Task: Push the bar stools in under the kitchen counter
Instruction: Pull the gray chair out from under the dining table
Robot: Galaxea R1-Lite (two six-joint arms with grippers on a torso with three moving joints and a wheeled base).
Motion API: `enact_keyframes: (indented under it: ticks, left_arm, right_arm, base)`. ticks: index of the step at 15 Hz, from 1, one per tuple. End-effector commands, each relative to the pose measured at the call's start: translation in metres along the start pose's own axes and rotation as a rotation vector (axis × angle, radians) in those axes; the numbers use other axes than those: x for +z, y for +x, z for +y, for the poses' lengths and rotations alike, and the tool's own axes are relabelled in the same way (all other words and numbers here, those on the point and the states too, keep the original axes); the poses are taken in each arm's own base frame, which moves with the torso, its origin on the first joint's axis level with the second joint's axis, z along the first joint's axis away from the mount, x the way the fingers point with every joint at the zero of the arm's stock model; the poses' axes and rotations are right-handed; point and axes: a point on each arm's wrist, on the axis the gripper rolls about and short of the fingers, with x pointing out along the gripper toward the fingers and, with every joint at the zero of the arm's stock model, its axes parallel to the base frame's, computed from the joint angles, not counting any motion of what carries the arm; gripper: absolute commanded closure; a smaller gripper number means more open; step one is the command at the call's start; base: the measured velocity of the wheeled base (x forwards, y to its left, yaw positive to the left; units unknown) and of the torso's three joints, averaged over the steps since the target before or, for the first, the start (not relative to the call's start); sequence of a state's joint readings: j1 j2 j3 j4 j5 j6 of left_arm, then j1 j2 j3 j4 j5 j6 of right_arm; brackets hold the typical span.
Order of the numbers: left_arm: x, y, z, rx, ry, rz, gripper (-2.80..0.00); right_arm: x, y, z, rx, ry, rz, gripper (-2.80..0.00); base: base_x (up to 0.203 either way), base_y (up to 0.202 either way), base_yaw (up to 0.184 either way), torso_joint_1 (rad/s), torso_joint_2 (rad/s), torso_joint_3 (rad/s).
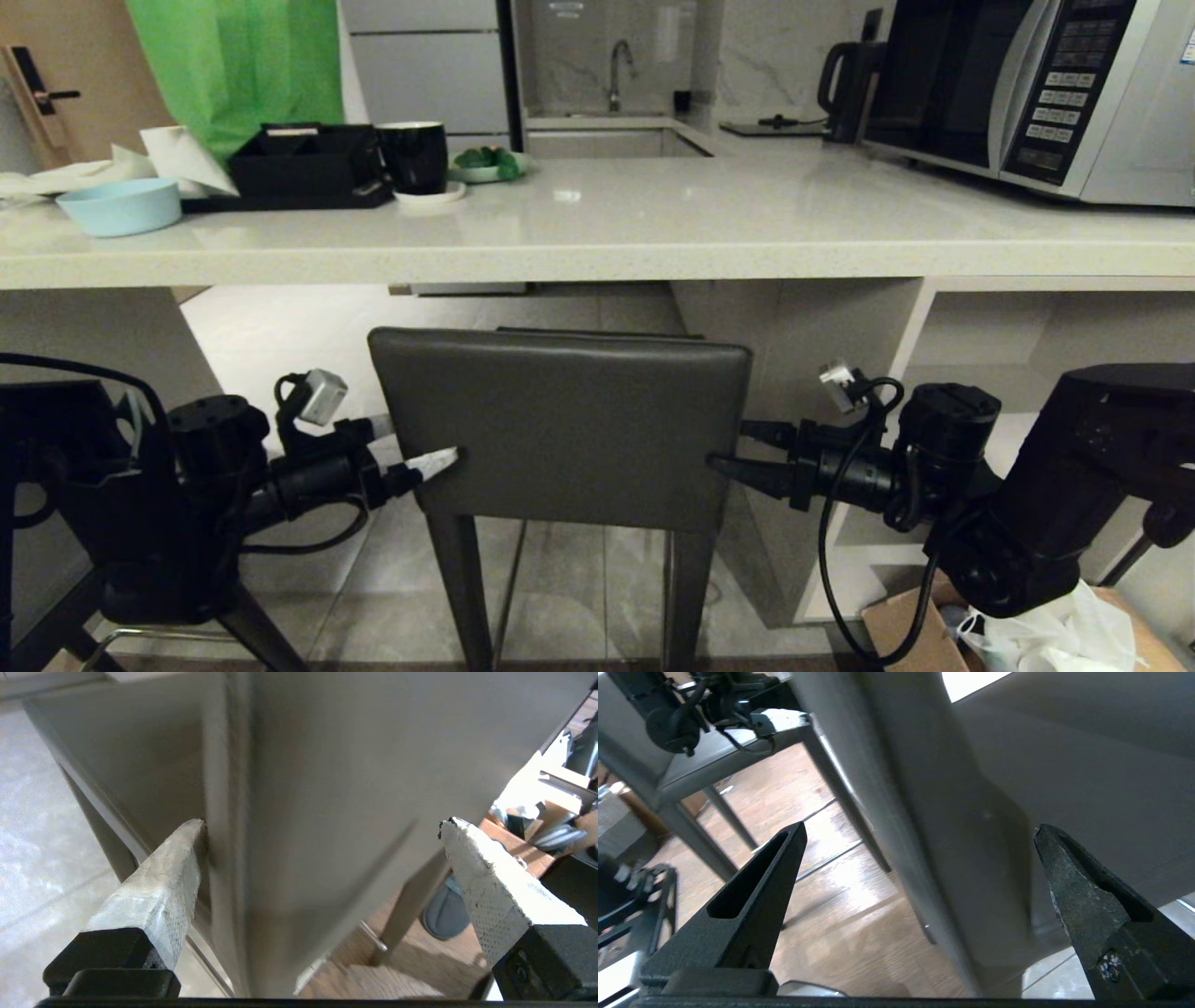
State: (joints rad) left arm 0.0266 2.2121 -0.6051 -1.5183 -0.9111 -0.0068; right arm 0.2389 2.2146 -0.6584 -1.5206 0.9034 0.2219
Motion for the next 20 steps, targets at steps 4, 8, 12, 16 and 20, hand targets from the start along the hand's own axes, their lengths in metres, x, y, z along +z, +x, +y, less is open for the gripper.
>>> enact_keyframes:
  ticks: [4,8,12,16,20]
  left_arm:
    - [-0.002,0.008,0.0,-0.028,0.008,-0.007,-2.8]
    - [-0.005,0.005,-0.026,0.011,-0.028,0.034,-2.8]
    - [-0.006,0.005,-0.026,0.057,-0.027,0.039,-2.8]
    - [-0.006,0.007,-0.028,0.05,0.001,0.04,-2.8]
    - [-0.006,0.007,-0.031,0.042,0.005,0.042,-2.8]
  right_arm:
    - [-0.003,0.011,0.003,0.035,-0.008,0.002,-2.8]
    - [-0.002,0.015,0.006,0.049,-0.015,0.0,-2.8]
    - [-0.001,0.017,0.006,0.052,-0.02,-0.004,-2.8]
    - [-0.002,0.019,0.009,0.062,-0.018,0.001,-2.8]
    - [-0.003,0.024,0.013,0.058,-0.017,0.001,-2.8]
  base:
    - [0.0,0.0,0.0,0.0,0.0,0.0]
    - [0.0,0.0,0.0,0.0,0.0,0.0]
    - [0.0,0.0,0.0,0.0,0.0,0.0]
    - [0.0,0.0,0.0,0.0,0.0,0.0]
    - [-0.03,0.0,-0.001,0.002,0.0,0.0]
